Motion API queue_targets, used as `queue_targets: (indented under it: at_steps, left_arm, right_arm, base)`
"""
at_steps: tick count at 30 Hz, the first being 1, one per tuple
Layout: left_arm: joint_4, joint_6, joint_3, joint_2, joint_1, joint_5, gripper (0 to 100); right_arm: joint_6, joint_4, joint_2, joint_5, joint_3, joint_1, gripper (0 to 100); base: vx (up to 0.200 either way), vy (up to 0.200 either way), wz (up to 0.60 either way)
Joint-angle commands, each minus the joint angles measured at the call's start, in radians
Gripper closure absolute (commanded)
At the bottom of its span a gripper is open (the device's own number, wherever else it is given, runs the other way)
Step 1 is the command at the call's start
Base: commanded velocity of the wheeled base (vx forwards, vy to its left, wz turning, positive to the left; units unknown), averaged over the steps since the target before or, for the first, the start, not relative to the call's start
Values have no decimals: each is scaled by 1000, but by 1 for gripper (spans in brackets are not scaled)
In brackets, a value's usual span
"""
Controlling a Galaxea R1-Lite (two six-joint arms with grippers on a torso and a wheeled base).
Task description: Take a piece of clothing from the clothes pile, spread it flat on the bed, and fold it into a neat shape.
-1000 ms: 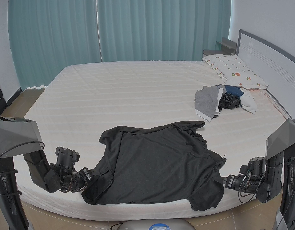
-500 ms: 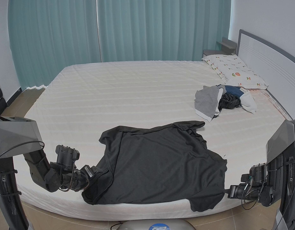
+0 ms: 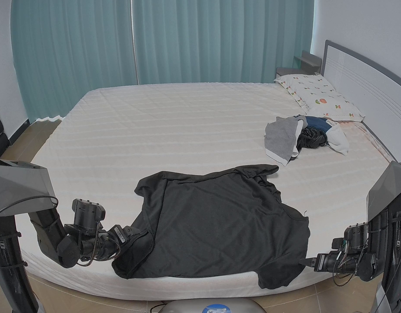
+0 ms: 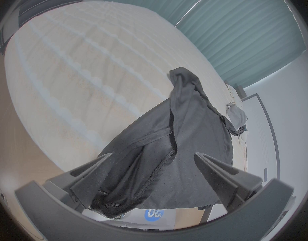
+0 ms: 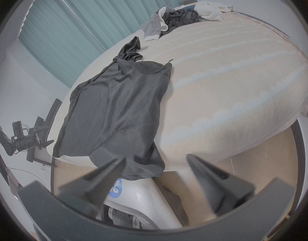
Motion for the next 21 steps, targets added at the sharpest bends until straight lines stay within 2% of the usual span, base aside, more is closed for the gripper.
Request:
queue_targets:
  at_steps: [1,5,11,14,17,21]
  left_arm:
    - [-73,28,60,5,-9,8,0]
    - [-137,23,65,8,1,3,0]
    - [-146,13,37,13,-10,-14,0]
    - [-148,-4,6,47,-41,-6,0]
    - [-148,-15,-14,56,-70,9,0]
    - [-148,-24,-60,74,-85,103,0]
  right_arm:
    - [15,-12,-42,12,10,-1,0]
    - [42,-12,-55,40,-4,-16,0]
    - [202,-10,-67,65,-85,-21,0]
    - [225,-10,-58,69,-104,-20,0]
    - [228,-10,-56,72,-113,-16,0]
    - [240,-10,-49,72,-122,-15,0]
  base:
    - [0,0,0]
    - [0,0,0]
    - [0,0,0]
    - [0,0,0]
    - [0,0,0]
    - [0,0,0]
